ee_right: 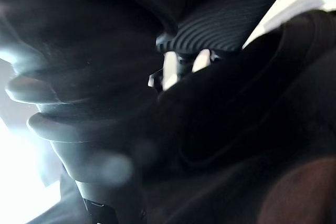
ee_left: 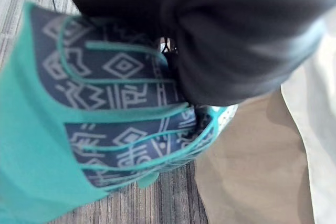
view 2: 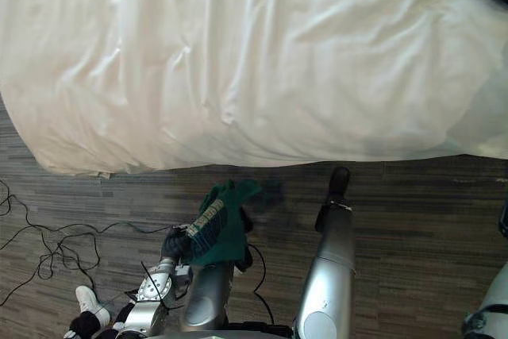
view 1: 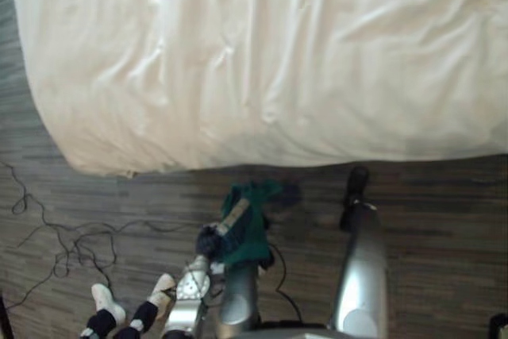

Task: Tidy the bed and pick cloth on bed and put in laundry

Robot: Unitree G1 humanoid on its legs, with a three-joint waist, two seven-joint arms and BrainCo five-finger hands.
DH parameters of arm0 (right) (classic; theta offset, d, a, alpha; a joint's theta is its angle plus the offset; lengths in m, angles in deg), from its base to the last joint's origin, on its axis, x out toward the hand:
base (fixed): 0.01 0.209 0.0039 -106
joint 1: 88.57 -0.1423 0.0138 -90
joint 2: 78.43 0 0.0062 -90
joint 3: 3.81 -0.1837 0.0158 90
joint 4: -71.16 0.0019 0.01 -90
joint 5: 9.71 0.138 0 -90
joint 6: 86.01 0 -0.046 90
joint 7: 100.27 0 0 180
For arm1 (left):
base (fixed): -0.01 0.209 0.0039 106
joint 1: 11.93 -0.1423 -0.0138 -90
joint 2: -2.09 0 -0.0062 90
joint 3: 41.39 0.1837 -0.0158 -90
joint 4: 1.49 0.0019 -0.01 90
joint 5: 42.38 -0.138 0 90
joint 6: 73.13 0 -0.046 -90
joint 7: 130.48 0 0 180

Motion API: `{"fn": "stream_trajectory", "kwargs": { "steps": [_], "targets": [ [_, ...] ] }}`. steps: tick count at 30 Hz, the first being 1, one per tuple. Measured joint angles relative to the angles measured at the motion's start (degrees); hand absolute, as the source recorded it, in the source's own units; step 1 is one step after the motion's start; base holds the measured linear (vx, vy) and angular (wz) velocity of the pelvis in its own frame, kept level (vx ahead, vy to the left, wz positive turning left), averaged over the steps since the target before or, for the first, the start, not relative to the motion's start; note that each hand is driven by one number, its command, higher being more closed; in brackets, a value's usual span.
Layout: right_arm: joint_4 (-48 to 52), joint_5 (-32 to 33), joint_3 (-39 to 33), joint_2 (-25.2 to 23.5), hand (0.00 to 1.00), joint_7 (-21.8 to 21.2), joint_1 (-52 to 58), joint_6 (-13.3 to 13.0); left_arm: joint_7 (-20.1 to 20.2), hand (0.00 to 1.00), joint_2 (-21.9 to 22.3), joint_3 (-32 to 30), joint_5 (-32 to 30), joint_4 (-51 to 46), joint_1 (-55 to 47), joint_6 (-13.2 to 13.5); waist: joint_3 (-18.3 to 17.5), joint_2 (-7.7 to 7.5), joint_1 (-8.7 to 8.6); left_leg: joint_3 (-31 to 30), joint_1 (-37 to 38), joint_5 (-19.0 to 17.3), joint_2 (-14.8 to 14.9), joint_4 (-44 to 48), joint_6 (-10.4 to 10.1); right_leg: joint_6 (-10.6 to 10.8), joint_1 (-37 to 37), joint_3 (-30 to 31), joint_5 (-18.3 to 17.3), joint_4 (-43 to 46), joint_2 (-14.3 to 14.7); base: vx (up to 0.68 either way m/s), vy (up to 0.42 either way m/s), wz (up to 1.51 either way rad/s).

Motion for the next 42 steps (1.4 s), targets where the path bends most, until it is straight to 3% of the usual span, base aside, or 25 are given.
{"fn": "stream_trajectory", "kwargs": {
  "steps": [1, 9, 15, 17, 20, 22, 24, 25, 27, 30, 35, 39, 42],
  "targets": [
    [0.0, 1.2, 1.2, 0.0, 1.00, 0.0, 0.0, 0.0, 0.0, 1.00, 0.7, 0.0, 0.6, -0.4, 0.0, 0.1, 0.0, 0.00, -0.08, 0.7, -0.5, 0.2, -0.2, 0.0, -0.3, -0.1, -0.6, -0.2, -0.1, 0.4, -0.3, 0.03, -0.082, 0.07],
    [-1.1, 7.3, 10.5, 3.4, 1.00, -3.4, -2.9, -2.2, 0.3, 1.00, 1.4, 0.0, 1.1, -0.9, 0.0, 0.4, -0.6, -0.63, -0.03, 0.9, -2.2, 0.2, -1.1, -0.2, -0.4, -0.6, -2.8, -1.3, -0.4, 1.7, -2.3, 0.03, -0.097, 0.08],
    [-3.8, 10.3, 13.7, 4.4, 1.00, -6.1, -3.8, -2.5, 1.3, 1.00, 1.4, -0.1, 1.1, -0.8, 0.0, 0.3, -2.3, -1.08, 0.51, 1.8, -3.0, 0.4, -1.8, -0.1, -0.1, -0.7, -3.7, -1.3, -0.4, 2.5, -3.6, 0.04, -0.097, 0.12],
    [-3.8, 11.4, 10.8, 3.9, 1.00, -6.7, 1.3, -2.5, 1.3, 1.00, 2.0, -0.7, 1.1, -0.7, 0.0, 0.3, -3.5, -1.17, 1.48, 1.5, -1.9, 0.5, -1.4, 0.2, -0.2, -0.7, -2.1, -2.2, -0.4, 2.4, -3.5, 0.10, -0.118, -0.02],
    [1.6, 14.5, 1.2, 0.1, 1.00, -6.7, 14.1, -2.7, 1.2, 1.00, 2.8, -0.9, 1.1, -0.4, 0.0, 0.2, -3.5, -1.25, 1.31, 1.0, 1.7, 0.5, -0.5, 0.2, -0.2, -1.1, 3.5, -4.8, -0.8, 1.3, -3.4, 0.07, -0.086, 0.02],
    [7.4, 17.0, -4.8, -5.9, 1.00, -6.5, 24.4, -3.3, 1.1, 1.00, 2.9, -1.8, 1.0, -0.3, -0.1, 0.2, -4.5, -2.64, 0.88, 1.4, 4.2, 0.4, -0.3, 0.2, -0.3, -0.8, 7.2, -5.9, -1.1, 0.2, -3.4, 0.05, -0.060, 0.03],
    [17.2, 18.7, -13.1, -18.1, 1.00, -5.4, 38.9, -4.7, 0.7, 1.00, 2.8, -4.7, 1.0, -0.2, -0.1, -0.2, -5.8, -5.09, -0.17, 1.4, 7.5, 0.0, 0.4, 0.2, -0.2, 0.2, 12.7, -8.2, -1.7, -1.8, -3.1, 0.04, -0.061, 0.08],
    [18.7, 19.4, -14.6, -21.2, 1.00, -5.3, 42.2, -5.1, 0.5, 1.00, 2.7, -5.2, 1.0, 0.0, -0.1, -0.4, -6.1, -5.62, -0.27, 1.1, 8.6, -0.2, 0.6, 0.2, -0.2, 0.3, 14.4, -8.8, -1.7, -2.2, -2.9, 0.06, -0.058, 0.11],
    [22.1, 21.6, -18.4, -34.5, 1.00, -5.0, 54.3, -6.9, -0.5, 1.00, 1.1, -5.7, 1.0, 2.7, -0.1, -0.8, -8.6, -7.75, -0.30, -0.6, 12.7, -1.2, 1.1, 0.2, 0.2, 1.0, 21.4, -11.1, -1.4, -5.0, -1.9, 0.08, -0.015, 0.12],
    [22.6, 22.0, -21.1, -45.4, 1.00, -4.4, 63.4, -7.7, -1.6, 1.00, -0.7, -6.7, 1.0, 6.2, 0.8, -1.8, -11.5, -9.82, -0.75, -3.3, 15.2, -2.2, 1.0, 0.3, 1.0, 2.3, 28.4, -14.2, 0.7, -10.0, -1.1, 0.09, 0.041, 0.27],
    [22.7, 21.7, -20.8, -57.6, 1.00, -5.7, 73.7, -7.8, -1.6, 1.00, -2.4, -7.1, 0.8, 7.1, 0.9, -2.9, -14.9, -12.68, -0.87, -5.9, 19.8, -3.8, -1.0, 0.3, 3.0, 4.6, 38.4, -17.0, 4.2, -17.7, -1.5, 0.08, 0.082, 0.24],
    [22.5, 21.0, -17.1, -61.4, 1.00, -7.4, 75.8, -6.6, -1.7, 1.00, -2.7, -7.0, 0.9, 6.8, 0.4, -3.3, -15.9, -13.27, -0.38, -6.1, 22.6, -4.4, -1.3, 0.3, 3.4, 4.8, 41.7, -17.3, 4.6, -18.4, -1.7, 0.03, 0.035, 0.01],
    [22.5, 19.7, -15.7, -62.2, 1.00, -8.8, 77.6, -6.5, -2.7, 1.00, -1.2, -6.5, 0.8, 3.5, -1.1, -3.7, -17.1, -12.82, -0.45, -8.2, 22.2, -5.8, -0.7, 0.2, 2.3, 4.2, 42.4, -14.9, 3.7, -17.3, -0.8, -0.04, -0.002, 0.25]
  ]
}}
